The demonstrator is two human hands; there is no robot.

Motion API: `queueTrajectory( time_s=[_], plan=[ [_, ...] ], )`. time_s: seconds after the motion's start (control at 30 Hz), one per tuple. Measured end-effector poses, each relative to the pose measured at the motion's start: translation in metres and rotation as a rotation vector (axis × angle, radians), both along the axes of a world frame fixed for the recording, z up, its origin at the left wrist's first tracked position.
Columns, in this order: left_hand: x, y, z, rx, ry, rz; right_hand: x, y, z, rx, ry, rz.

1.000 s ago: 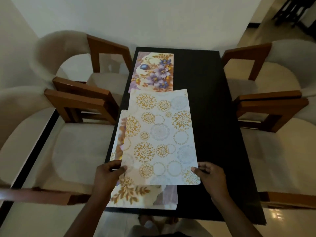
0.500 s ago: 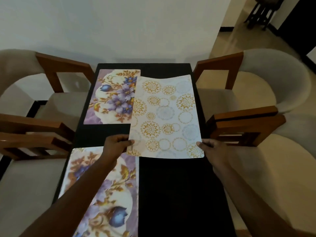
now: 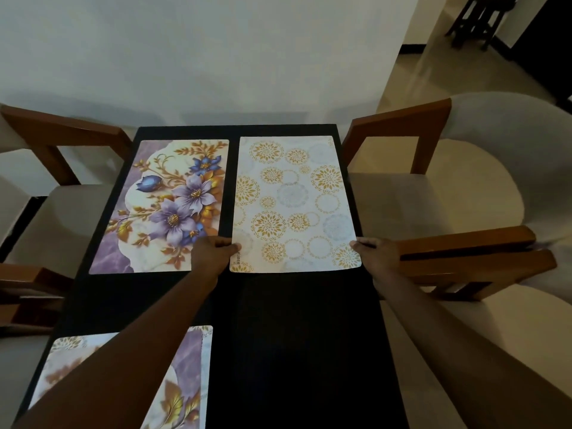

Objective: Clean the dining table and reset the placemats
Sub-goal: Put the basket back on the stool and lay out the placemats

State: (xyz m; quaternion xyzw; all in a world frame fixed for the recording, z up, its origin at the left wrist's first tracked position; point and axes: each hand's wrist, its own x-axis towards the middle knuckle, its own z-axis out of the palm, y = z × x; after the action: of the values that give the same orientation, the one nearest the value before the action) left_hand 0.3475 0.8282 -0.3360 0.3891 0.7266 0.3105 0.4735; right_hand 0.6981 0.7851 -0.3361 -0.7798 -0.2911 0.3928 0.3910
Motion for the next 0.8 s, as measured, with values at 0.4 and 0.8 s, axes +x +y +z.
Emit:
queueTrajectory(
  time_s=[0.4, 0.8],
  plan=[
    [0.000, 0.009, -0.016, 0.023, 0.105, 0.055, 0.000, 0.005, -0.005, -0.019, -0.085, 0.007],
    [-0.003, 0.012, -0.020, -0.008, 0.091, 0.074, -0.002, 0.008, -0.002, -0.034, -0.079, -0.003]
  ],
)
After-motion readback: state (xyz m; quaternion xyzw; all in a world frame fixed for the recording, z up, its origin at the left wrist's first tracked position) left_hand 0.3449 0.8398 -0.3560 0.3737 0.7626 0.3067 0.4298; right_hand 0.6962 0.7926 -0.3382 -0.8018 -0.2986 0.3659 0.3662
